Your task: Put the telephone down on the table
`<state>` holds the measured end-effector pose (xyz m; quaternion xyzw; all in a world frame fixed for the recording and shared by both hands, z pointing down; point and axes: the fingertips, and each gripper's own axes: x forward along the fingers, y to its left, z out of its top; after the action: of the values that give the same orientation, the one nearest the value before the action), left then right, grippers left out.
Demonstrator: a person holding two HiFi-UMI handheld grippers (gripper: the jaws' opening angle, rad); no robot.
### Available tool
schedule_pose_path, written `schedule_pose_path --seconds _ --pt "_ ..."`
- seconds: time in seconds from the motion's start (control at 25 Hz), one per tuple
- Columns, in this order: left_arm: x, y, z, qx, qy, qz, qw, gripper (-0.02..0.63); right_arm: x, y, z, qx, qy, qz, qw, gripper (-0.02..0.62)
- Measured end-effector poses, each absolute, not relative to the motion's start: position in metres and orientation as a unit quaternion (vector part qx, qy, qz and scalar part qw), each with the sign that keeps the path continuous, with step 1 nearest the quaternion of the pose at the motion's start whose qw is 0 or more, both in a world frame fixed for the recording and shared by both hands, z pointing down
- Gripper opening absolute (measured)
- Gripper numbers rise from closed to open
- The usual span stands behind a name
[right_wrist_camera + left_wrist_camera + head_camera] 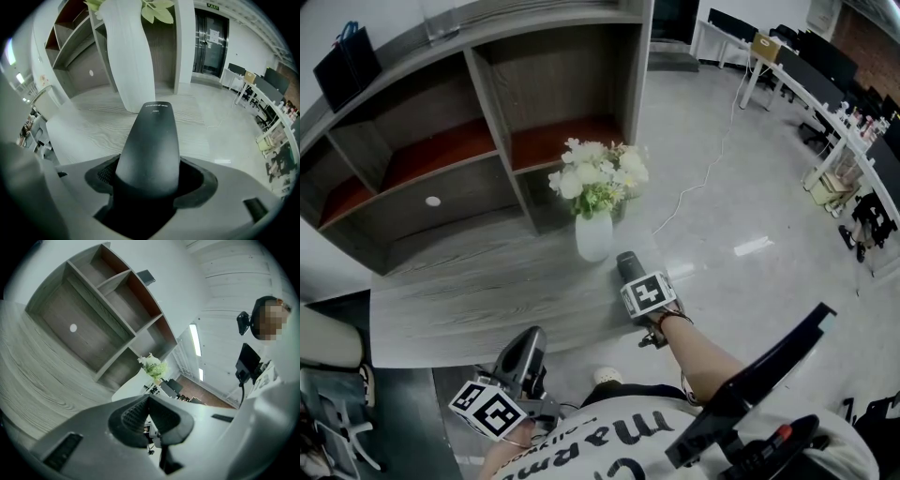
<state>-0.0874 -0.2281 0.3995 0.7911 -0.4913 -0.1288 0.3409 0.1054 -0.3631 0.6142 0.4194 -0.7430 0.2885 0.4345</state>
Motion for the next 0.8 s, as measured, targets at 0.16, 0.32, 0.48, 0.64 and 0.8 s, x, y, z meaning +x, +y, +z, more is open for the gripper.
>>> schedule_pose_path --seconds 0.16,0.32,0.48,0.64,0.8 --pt "-0.08 -0.23 0.402 0.795 -0.485 -0.126 0.342 0.009 0.106 -0.362 0.613 0.418 -0.746 0.287 0.433 0.334" --pt "-0.074 -0.232 0.403 0.799 -0.481 -0.12 0.34 0.009 0.106 -0.362 0.614 0.41 -0.749 0.282 0.438 0.334" --pt "-0.073 -0.232 0.403 0.8 -0.48 -0.12 0.339 0.009 0.108 -0.364 0.61 0.411 -0.754 0.253 0.446 0.361" --pt "-0.073 -0.231 0.401 0.8 -0.48 -0.122 0.338 0.009 0.11 -0.37 0.604 0.415 -0.76 0.248 0.433 0.365" --pt "-0.076 -0.228 0.4 0.798 -0.483 -0.124 0.337 0.008 0.11 -0.37 0.592 0.42 -0.761 0.293 0.397 0.364"
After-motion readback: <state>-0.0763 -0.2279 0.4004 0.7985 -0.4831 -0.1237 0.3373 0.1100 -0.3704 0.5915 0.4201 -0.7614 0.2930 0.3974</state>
